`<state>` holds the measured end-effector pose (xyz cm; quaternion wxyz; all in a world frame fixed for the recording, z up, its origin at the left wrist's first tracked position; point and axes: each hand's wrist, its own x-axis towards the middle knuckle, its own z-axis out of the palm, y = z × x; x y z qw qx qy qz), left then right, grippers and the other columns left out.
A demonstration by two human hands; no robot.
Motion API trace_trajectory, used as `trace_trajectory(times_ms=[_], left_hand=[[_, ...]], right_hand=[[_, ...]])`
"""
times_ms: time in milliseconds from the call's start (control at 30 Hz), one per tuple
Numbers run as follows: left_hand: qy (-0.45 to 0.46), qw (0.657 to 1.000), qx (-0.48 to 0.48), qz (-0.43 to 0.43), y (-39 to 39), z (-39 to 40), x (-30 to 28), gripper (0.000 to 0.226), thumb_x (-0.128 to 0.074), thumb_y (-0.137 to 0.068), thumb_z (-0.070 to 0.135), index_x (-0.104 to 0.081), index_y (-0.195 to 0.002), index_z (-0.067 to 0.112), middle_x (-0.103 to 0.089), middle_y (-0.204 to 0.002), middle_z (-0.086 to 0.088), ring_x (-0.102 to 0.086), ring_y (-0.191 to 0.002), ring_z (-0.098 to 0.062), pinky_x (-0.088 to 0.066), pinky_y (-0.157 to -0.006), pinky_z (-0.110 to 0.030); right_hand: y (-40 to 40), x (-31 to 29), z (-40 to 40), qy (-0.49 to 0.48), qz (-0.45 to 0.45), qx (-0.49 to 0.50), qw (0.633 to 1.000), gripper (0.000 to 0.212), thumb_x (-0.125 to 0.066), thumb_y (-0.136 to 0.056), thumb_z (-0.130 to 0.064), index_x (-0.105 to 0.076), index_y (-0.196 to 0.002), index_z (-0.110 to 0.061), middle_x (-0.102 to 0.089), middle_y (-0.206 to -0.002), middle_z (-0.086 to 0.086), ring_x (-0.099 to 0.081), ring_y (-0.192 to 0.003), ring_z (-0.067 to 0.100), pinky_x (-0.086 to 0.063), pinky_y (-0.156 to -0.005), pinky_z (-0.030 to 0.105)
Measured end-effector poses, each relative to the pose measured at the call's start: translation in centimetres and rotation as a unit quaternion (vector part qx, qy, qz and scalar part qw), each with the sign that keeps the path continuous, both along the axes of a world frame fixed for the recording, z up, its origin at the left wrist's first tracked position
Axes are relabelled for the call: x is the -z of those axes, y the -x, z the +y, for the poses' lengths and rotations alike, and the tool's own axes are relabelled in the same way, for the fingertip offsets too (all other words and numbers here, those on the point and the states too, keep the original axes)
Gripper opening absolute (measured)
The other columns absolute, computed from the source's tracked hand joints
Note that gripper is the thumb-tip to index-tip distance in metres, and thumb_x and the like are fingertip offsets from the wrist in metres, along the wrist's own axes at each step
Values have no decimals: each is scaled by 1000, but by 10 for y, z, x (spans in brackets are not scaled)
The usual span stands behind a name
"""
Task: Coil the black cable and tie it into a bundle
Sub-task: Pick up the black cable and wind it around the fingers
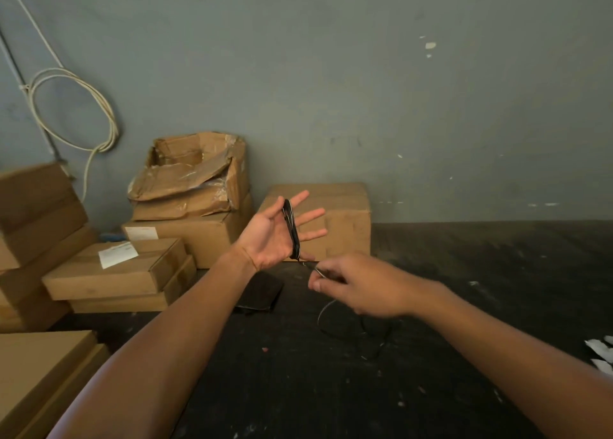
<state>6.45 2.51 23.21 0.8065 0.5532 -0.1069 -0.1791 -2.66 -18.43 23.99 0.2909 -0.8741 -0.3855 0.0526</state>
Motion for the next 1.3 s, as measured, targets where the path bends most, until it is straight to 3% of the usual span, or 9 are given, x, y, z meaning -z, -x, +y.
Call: trace_trajectory(times_ms=[100, 233, 367, 533, 733, 833, 1000, 1100, 1300], left_hand=[[-25, 1000, 9, 5, 2, 1, 10, 50, -23, -102, 54, -51, -140, 37, -58, -143, -9, -54, -128, -41, -13, -110, -76], [-79, 995, 58, 12, 10, -7, 22, 49, -26, -101, 54, -57, -135, 39, -60, -141, -5, -53, -130, -38, -11, -111, -75], [-140, 977, 158, 8, 25, -21, 31, 49, -28, -99, 56, -54, -138, 41, -54, -147, -3, -48, -136, -35, -6, -112, -73], [-141, 951, 274, -3, 46, -36, 26, 53, -26, -101, 56, -38, -149, 39, -44, -155, -5, -40, -141, -35, -3, -113, -74], [-36, 937, 346, -29, 62, -40, 1, 55, -33, -100, 52, -31, -153, 36, -35, -159, -11, -27, -145, -44, -9, -113, -73], [19, 927, 371, -60, 63, -44, -14, 56, -30, -102, 48, -26, -155, 32, -32, -159, -14, -19, -145, -48, -20, -109, -69], [85, 945, 302, -91, 51, -45, -31, 54, -21, -103, 48, -26, -154, 30, -24, -161, -14, -21, -144, -48, -20, -104, -73], [96, 969, 214, -82, 36, -34, -39, 54, -22, -102, 49, -28, -153, 31, -30, -159, -12, -28, -143, -47, -20, -102, -78], [71, 994, 76, -36, 14, -7, -28, 55, -25, -101, 50, -33, -153, 32, -45, -153, -11, -42, -136, -48, -11, -105, -82]], right_hand=[[-8, -32, -8, 31, -46, 14, 998, 21, -54, -97, -32, -66, -92, -16, -56, -57, -6, -50, -40, -4, -40, -43, 12], [-28, -72, -15, 32, -113, 28, 993, 7, -63, -93, -26, -67, -91, -20, -55, -49, -16, -43, -39, -2, -31, -44, 17], [-50, -98, -20, 2, -154, 42, 987, 8, -69, -88, -24, -64, -93, -20, -53, -61, -11, -47, -46, -5, -32, -48, 14], [-77, -94, -33, -72, -110, 48, 990, 11, -71, -86, -26, -63, -90, -19, -61, -65, -4, -53, -56, 15, -45, -56, 29], [-105, -31, -47, -268, 29, 73, 960, 19, -71, -80, -38, -64, -84, -21, -56, -67, 0, -50, -54, 11, -46, -50, 22], [-106, 15, -45, -338, 135, 77, 928, 15, -66, -88, -28, -68, -90, -13, -57, -73, 8, -48, -53, 9, -44, -50, 24], [-76, 78, -6, -368, 208, 115, 899, 28, -48, -99, -31, -69, -83, -22, -55, -59, -8, -47, -52, 8, -47, -52, 28], [-53, 97, 13, -326, 222, 94, 914, 29, -44, -98, -42, -67, -88, -28, -46, -54, -11, -44, -50, 5, -46, -54, 26], [-41, 94, 23, -250, 184, 52, 949, 24, -43, -100, -41, -66, -103, -37, -47, -59, -12, -40, -48, 0, -34, -46, 19]])
